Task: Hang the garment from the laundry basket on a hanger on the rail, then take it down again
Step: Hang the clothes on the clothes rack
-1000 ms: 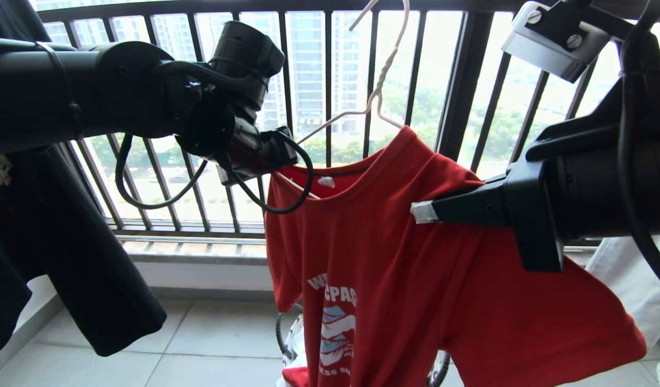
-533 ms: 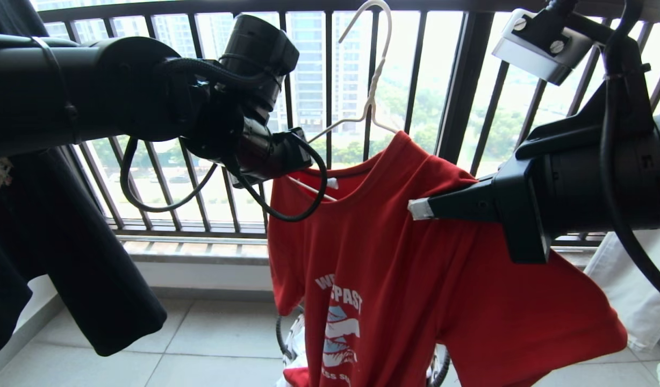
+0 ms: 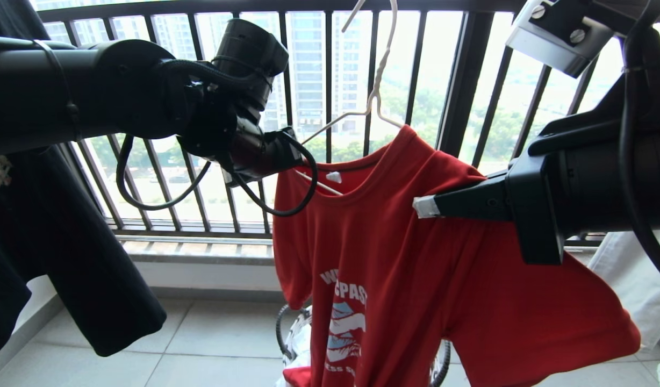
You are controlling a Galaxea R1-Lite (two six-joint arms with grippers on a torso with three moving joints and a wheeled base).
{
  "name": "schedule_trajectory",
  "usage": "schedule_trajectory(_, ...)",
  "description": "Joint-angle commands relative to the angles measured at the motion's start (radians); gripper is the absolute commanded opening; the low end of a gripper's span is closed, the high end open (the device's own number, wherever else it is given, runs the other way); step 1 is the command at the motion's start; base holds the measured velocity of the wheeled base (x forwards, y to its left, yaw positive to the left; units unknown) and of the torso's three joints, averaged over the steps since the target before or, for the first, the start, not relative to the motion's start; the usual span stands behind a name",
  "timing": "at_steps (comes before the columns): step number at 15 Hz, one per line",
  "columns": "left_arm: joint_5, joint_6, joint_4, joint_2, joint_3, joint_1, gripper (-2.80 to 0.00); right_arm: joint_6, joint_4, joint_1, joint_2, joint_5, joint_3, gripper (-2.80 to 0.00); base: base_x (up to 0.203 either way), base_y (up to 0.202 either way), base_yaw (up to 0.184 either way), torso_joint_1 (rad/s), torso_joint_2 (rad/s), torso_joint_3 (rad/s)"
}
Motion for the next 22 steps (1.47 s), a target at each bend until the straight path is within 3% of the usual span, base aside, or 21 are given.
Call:
schedule_trajectory(1, 0.003, -0.004, 0.003, -0.001, 0.001, -0.002, 0.0, 0.0, 0.003, 0.0, -0.002, 0.001, 0.0, -2.8, 0.0, 0.0, 0.0, 0.0, 0.0, 0.0)
schedule_trajectory(2, 0.01, -0.004, 0.003, -0.003, 0.001, -0.002, 0.0, 0.0, 0.003, 0.0, -0.002, 0.001, 0.0, -2.8, 0.0, 0.0, 0.0, 0.0, 0.0, 0.0)
schedule_trajectory(3, 0.028, -0.004, 0.003, 0.0, 0.001, -0.002, -2.8, 0.0, 0.003, 0.0, -0.002, 0.001, 0.0, -2.8, 0.0, 0.0, 0.0, 0.0, 0.0, 0.0)
schedule_trajectory(22, 0.043, -0.009, 0.001, -0.053, 0.026, -0.026, -2.8, 0.0, 0.002, 0.0, 0.041, 0.001, 0.002, -2.8, 0.0, 0.0, 0.0, 0.0, 0.0, 0.0)
